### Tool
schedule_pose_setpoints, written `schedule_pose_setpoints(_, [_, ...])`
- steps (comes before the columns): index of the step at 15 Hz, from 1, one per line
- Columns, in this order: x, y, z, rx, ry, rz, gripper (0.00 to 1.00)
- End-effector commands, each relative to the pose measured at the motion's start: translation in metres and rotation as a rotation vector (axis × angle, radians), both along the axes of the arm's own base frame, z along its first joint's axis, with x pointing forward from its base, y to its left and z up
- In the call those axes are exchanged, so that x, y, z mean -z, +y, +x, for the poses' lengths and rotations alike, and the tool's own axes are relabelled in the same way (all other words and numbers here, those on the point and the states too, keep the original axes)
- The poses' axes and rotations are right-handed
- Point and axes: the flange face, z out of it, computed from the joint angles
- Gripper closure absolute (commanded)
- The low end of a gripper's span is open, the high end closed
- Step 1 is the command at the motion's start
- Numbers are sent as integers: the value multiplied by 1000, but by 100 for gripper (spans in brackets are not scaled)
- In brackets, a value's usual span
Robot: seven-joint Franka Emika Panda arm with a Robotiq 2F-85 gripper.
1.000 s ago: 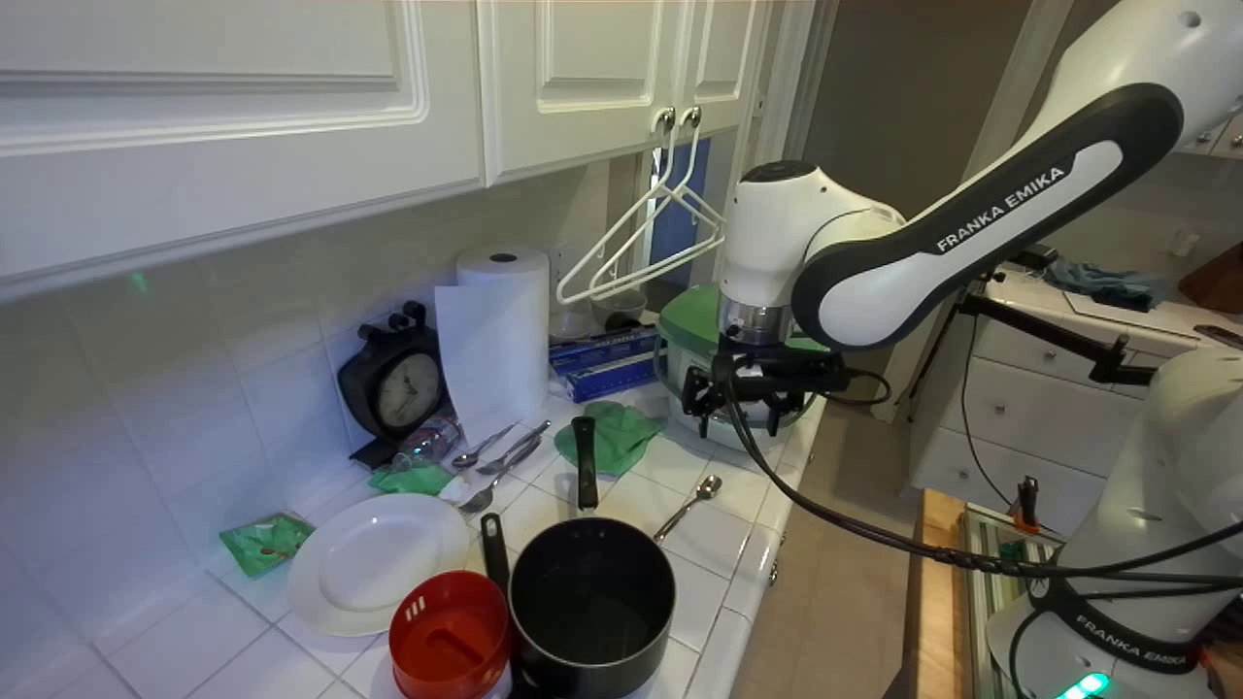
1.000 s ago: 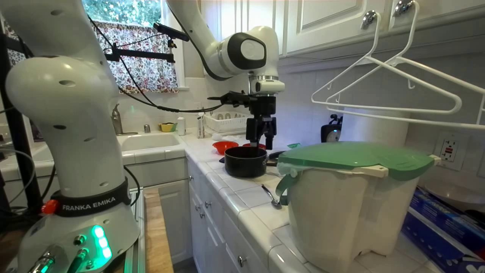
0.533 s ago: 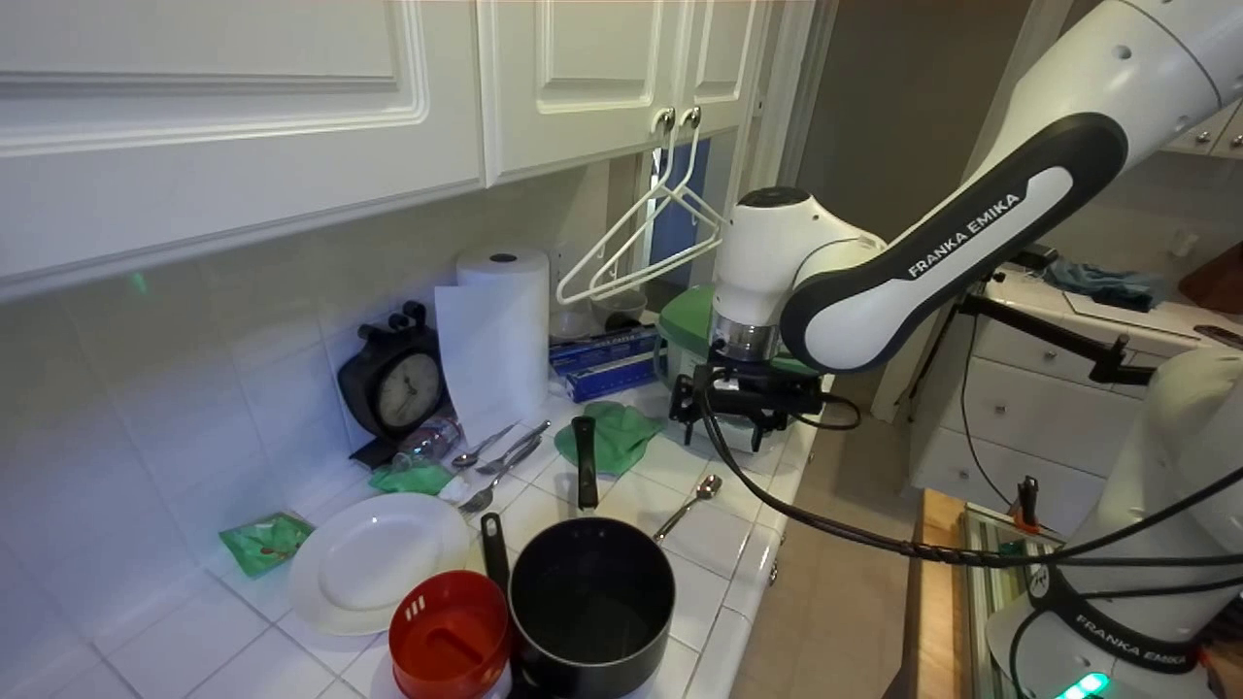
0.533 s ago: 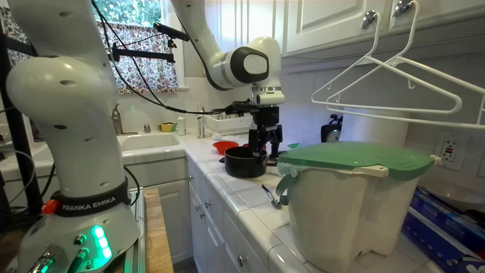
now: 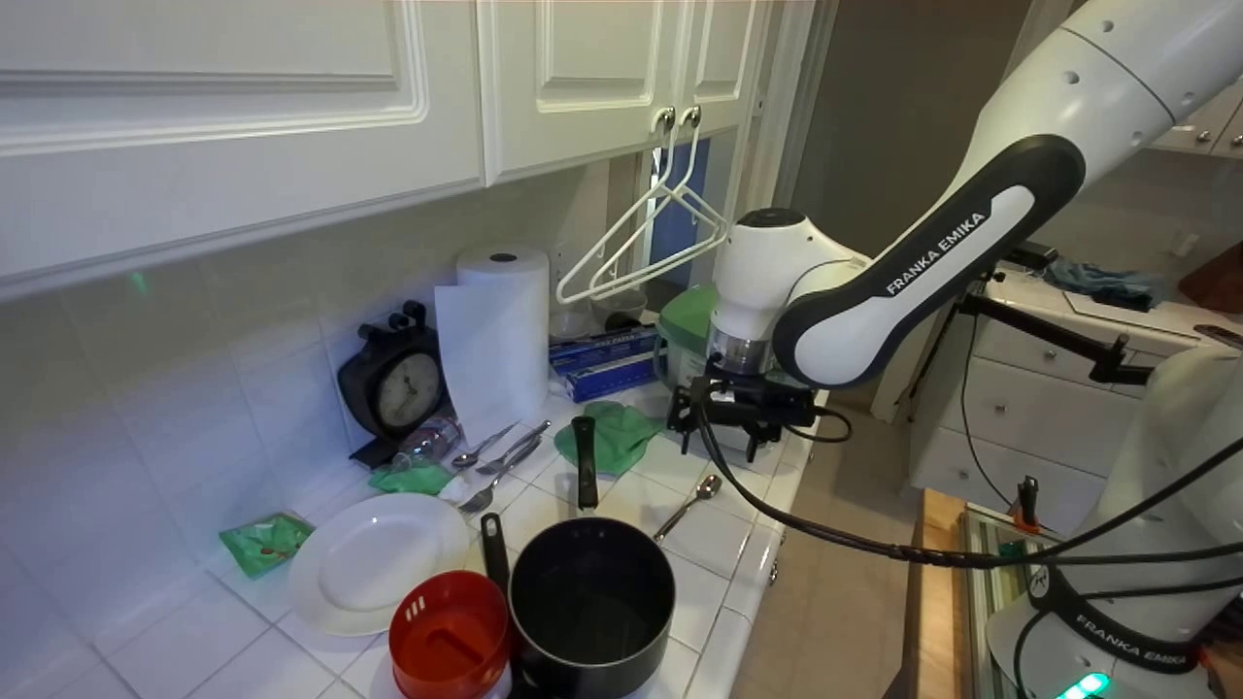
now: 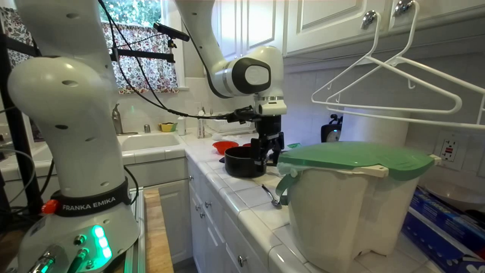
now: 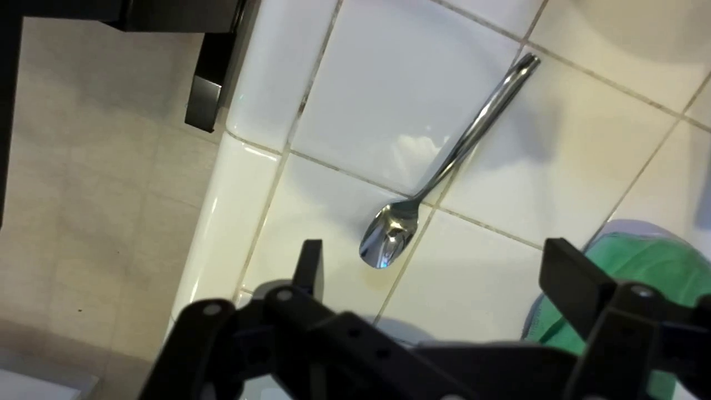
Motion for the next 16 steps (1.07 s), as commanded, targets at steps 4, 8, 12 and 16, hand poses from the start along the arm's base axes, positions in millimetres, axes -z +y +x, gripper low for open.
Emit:
schedule_pose_setpoints(4, [8, -2, 4, 43, -8, 34, 0])
schedule_pose_setpoints(8, [23, 7, 8, 37, 0, 53, 0])
schedule_pose_setpoints(12, [42, 12, 8, 38, 34, 51, 0])
schedule_pose_setpoints(16, [58, 6, 8, 37, 52, 29, 0])
